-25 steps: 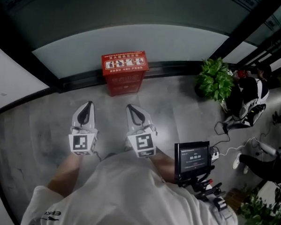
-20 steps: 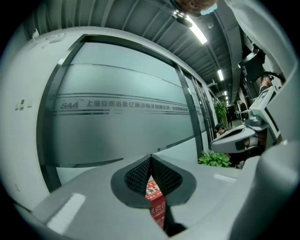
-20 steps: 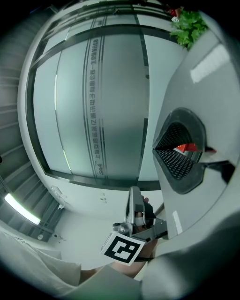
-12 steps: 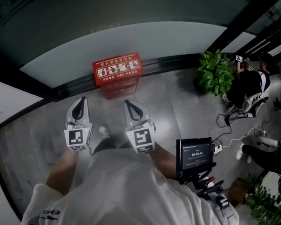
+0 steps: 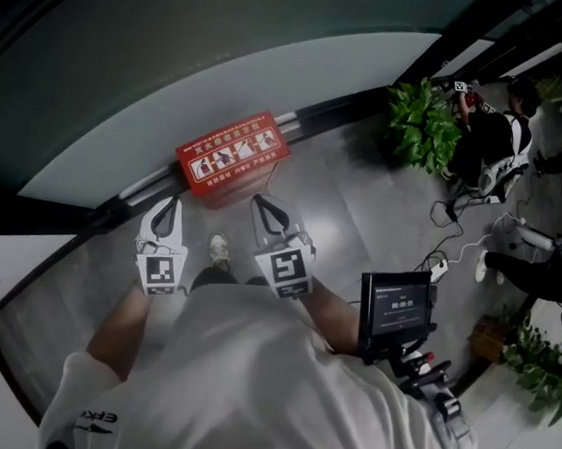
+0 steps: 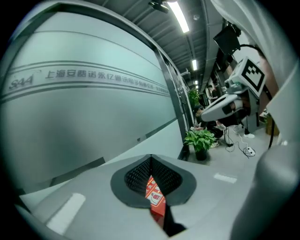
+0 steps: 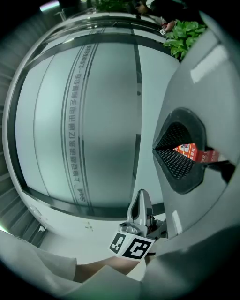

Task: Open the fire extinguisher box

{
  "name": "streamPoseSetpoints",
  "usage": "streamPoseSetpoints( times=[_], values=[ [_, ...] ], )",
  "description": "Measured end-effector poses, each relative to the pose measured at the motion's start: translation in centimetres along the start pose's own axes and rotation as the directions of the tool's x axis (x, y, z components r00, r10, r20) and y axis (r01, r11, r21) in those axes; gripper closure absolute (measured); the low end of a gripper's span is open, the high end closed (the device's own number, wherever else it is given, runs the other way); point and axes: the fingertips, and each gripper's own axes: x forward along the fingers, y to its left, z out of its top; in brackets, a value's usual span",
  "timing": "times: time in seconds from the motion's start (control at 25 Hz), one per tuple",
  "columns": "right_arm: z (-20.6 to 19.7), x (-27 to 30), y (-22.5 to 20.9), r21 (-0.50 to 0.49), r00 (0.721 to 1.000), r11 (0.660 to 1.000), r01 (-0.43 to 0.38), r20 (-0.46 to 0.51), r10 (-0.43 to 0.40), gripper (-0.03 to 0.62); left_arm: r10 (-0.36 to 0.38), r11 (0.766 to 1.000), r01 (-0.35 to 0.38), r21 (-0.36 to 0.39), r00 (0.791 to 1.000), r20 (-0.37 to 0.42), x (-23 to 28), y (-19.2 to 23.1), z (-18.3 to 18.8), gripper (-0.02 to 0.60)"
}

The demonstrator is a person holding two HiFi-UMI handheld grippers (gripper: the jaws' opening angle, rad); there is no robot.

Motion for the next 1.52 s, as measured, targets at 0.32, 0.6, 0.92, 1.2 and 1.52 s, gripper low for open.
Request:
streamPoseSetpoints(
  times=[0.32, 0.6, 0.92, 1.2, 1.52],
  values=[
    [-1.0, 7.0, 0.2, 0.009, 0.983, 0.988, 0.156, -0.098, -0.155, 0.580, -0.187, 0.979, 0.188, 0.073, 0.982, -0.026, 6.3, 4.5, -5.3, 0.578],
    [-2.8, 8.6, -0.6, 0.019, 0.961, 0.972, 0.234, -0.158, -0.228, 0.580, -0.270, 0.937, 0.290, 0.196, 0.955, -0.121, 9.5, 4.5, -10.2, 0.578],
    [-6.1, 10.1, 0.0, 0.049, 0.954, 0.976, 0.214, -0.225, -0.198, 0.580, -0.285, 0.883, 0.343, 0.322, 0.934, -0.213, 12.3, 2.8, -15.8, 0.578],
    [-9.9, 11.3, -0.3, 0.076, 0.943, 0.977, 0.198, -0.287, -0.168, 0.580, -0.309, 0.723, 0.471, 0.506, 0.875, -0.372, 13.2, 0.0, -23.8, 0.519],
    [-15.4, 12.3, -0.2, 0.104, 0.928, 0.972, 0.209, -0.335, -0.164, 0.580, -0.349, 0.476, 0.567, 0.672, 0.824, -0.447, 14.0, -2.7, -31.2, 0.340]
  ],
)
